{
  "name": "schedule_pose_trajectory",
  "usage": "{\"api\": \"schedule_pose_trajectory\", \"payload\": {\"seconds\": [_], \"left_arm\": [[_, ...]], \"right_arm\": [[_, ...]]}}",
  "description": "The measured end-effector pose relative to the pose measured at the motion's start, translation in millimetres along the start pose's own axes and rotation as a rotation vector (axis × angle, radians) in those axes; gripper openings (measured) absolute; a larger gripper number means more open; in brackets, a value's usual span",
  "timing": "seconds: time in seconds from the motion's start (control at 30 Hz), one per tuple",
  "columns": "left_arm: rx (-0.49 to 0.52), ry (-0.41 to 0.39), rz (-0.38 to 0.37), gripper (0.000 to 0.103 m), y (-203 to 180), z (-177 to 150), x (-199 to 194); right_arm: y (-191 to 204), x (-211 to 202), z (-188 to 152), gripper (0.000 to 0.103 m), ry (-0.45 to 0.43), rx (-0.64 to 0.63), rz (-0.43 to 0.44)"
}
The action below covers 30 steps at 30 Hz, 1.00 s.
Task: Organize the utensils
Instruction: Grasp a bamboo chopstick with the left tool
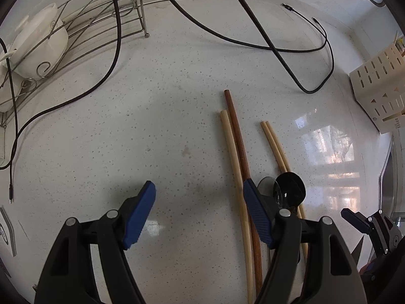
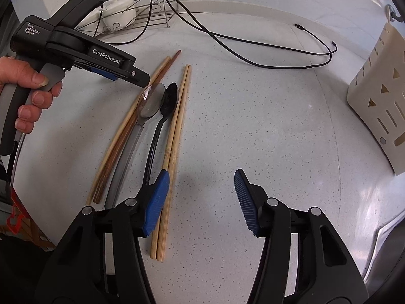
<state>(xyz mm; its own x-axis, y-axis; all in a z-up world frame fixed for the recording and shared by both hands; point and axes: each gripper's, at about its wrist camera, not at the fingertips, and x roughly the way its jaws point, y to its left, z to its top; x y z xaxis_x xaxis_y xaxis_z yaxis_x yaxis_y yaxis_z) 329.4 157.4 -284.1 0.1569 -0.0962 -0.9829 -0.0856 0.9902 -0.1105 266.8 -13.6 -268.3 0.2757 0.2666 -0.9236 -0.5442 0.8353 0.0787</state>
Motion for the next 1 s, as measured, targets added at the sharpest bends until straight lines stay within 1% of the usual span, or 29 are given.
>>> {"api": "schedule_pose_trajectory", "payload": {"seconds": [0.03,0.17,0.23,0.47,0.63,0.83,0.9,0.97,1.0], "left_arm": [[0.012,0.003,0.012,0.071,-1,0,1],[0.023,0.010,0.014,0.072,-2,1,2],[0.031,0.014,0.025,0.073,-2,2,2],[0.066,0.037,0.048,0.073,-11,3,7],[0.101,0.053,0.091,0.074,-20,0,11],[0.105,0.070,0.089,0.074,-25,-5,12],[0.106,0.078,0.089,0.074,-22,-8,11],[0.116,0.072,0.088,0.070,-18,-12,10],[0.123,0.071,0.088,0.066,-20,-13,9]], "right_arm": [[0,2,1,0.051,0.005,-0.002,-0.002],[4,5,4,0.050,0.013,-0.020,-0.025],[5,5,5,0.050,0.010,-0.026,-0.028],[5,3,6,0.050,-0.003,-0.022,-0.027],[4,3,6,0.050,-0.002,-0.023,-0.032],[3,7,7,0.050,0.014,-0.018,-0.016],[3,8,7,0.048,0.022,-0.012,-0.007],[3,9,8,0.047,0.024,-0.015,-0.008],[4,10,9,0.047,0.027,-0.018,-0.009]]}}
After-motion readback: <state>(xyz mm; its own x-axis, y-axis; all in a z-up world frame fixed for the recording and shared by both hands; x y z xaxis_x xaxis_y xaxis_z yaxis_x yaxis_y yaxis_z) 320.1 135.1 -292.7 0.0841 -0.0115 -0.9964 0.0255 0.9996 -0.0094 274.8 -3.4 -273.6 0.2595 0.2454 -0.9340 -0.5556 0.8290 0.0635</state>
